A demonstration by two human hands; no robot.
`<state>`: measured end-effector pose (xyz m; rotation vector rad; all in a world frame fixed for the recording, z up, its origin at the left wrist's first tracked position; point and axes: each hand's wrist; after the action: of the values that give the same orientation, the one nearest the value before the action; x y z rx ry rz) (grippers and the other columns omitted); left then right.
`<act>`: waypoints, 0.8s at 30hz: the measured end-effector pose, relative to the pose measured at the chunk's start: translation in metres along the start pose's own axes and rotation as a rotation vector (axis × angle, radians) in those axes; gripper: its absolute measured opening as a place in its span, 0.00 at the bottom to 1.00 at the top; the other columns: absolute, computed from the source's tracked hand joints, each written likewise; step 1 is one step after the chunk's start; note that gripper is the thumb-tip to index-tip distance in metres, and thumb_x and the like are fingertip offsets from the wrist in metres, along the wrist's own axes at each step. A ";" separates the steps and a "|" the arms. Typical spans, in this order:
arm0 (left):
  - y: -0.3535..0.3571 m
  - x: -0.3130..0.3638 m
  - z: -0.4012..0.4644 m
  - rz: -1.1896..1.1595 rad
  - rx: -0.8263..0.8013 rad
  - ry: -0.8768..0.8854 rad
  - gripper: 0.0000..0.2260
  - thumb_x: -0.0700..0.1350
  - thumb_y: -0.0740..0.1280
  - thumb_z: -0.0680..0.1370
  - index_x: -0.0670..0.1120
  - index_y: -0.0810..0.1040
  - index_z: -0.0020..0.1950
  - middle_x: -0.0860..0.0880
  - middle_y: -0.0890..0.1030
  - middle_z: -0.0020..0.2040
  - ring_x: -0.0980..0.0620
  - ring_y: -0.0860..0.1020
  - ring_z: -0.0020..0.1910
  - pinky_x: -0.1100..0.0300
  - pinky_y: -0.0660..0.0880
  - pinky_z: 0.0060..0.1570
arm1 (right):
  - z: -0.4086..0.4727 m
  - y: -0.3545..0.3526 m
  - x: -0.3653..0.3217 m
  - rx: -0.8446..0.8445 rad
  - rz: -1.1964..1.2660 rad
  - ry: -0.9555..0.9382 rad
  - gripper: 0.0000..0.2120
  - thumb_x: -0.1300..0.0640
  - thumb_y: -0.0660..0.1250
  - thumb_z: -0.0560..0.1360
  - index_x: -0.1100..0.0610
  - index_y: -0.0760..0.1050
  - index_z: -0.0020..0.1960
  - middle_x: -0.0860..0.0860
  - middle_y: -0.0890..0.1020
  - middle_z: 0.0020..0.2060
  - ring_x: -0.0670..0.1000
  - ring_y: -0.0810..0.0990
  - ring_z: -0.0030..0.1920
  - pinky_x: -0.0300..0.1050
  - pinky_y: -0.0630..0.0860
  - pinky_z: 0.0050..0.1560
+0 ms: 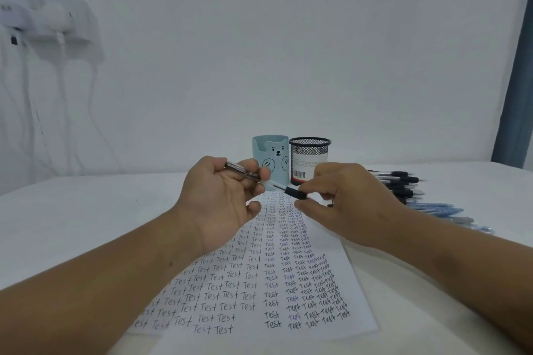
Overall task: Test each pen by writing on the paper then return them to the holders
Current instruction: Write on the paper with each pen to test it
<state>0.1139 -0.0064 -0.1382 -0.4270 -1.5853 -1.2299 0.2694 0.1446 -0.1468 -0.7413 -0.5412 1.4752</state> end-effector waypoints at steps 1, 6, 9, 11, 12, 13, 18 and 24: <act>0.000 0.000 0.000 0.021 -0.007 0.012 0.21 0.51 0.50 0.79 0.44 0.79 0.43 0.44 0.83 0.44 0.49 0.74 0.40 0.55 0.65 0.38 | 0.000 -0.001 -0.001 -0.002 -0.015 -0.003 0.05 0.49 0.71 0.76 0.47 0.85 0.49 0.41 0.68 0.30 0.42 0.69 0.32 0.44 0.65 0.31; 0.003 0.001 -0.005 0.237 -0.161 0.093 0.29 0.62 0.49 0.82 0.46 0.82 0.63 0.45 0.85 0.57 0.48 0.76 0.52 0.51 0.71 0.51 | 0.002 -0.010 -0.005 -0.039 -0.030 0.116 0.09 0.52 0.70 0.75 0.49 0.78 0.36 0.45 0.72 0.24 0.46 0.69 0.26 0.44 0.68 0.30; -0.001 -0.004 0.008 0.766 -0.100 0.167 0.24 0.67 0.49 0.81 0.63 0.82 0.60 0.53 0.85 0.55 0.51 0.78 0.61 0.50 0.73 0.60 | 0.000 -0.016 -0.008 -0.032 0.172 0.297 0.07 0.56 0.70 0.72 0.53 0.79 0.35 0.49 0.78 0.26 0.45 0.69 0.25 0.40 0.70 0.30; -0.012 -0.007 0.003 1.164 -0.197 0.076 0.09 0.64 0.60 0.80 0.74 0.80 0.52 0.64 0.81 0.56 0.55 0.75 0.67 0.52 0.71 0.64 | -0.001 -0.018 -0.011 -0.081 0.466 0.435 0.08 0.60 0.69 0.74 0.56 0.79 0.36 0.53 0.81 0.28 0.48 0.72 0.25 0.39 0.69 0.28; -0.011 -0.007 0.001 1.309 -0.238 0.037 0.08 0.65 0.66 0.77 0.74 0.78 0.55 0.67 0.76 0.61 0.58 0.73 0.67 0.54 0.70 0.66 | -0.001 -0.019 -0.011 -0.107 0.609 0.491 0.09 0.61 0.68 0.75 0.58 0.78 0.35 0.55 0.81 0.28 0.50 0.72 0.25 0.39 0.68 0.27; -0.010 -0.008 -0.002 1.403 -0.275 0.041 0.16 0.67 0.69 0.72 0.73 0.76 0.59 0.69 0.73 0.65 0.61 0.71 0.68 0.54 0.67 0.68 | -0.002 -0.019 -0.012 -0.140 0.727 0.540 0.10 0.61 0.68 0.76 0.60 0.79 0.35 0.57 0.80 0.29 0.52 0.71 0.25 0.37 0.66 0.25; -0.009 -0.008 -0.015 1.482 -0.365 -0.018 0.26 0.70 0.73 0.64 0.72 0.75 0.61 0.72 0.69 0.67 0.65 0.65 0.71 0.51 0.63 0.75 | -0.008 -0.010 -0.017 -0.312 0.923 0.574 0.14 0.55 0.65 0.80 0.59 0.80 0.39 0.60 0.79 0.29 0.52 0.67 0.22 0.35 0.62 0.21; -0.009 -0.009 -0.009 1.534 -0.370 0.028 0.30 0.75 0.69 0.61 0.73 0.74 0.62 0.73 0.68 0.67 0.66 0.65 0.71 0.51 0.62 0.75 | -0.013 -0.008 -0.011 -0.364 0.838 0.528 0.20 0.60 0.73 0.75 0.56 0.71 0.27 0.60 0.75 0.27 0.55 0.67 0.25 0.38 0.62 0.23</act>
<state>0.1149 -0.0152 -0.1513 -1.4741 -0.5596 -0.2576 0.2837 0.1327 -0.1485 -1.7286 -0.0673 1.8427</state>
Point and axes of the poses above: each hand's wrist, its own z-axis towards the middle knuckle, its own y-axis out of the palm, x = y × z
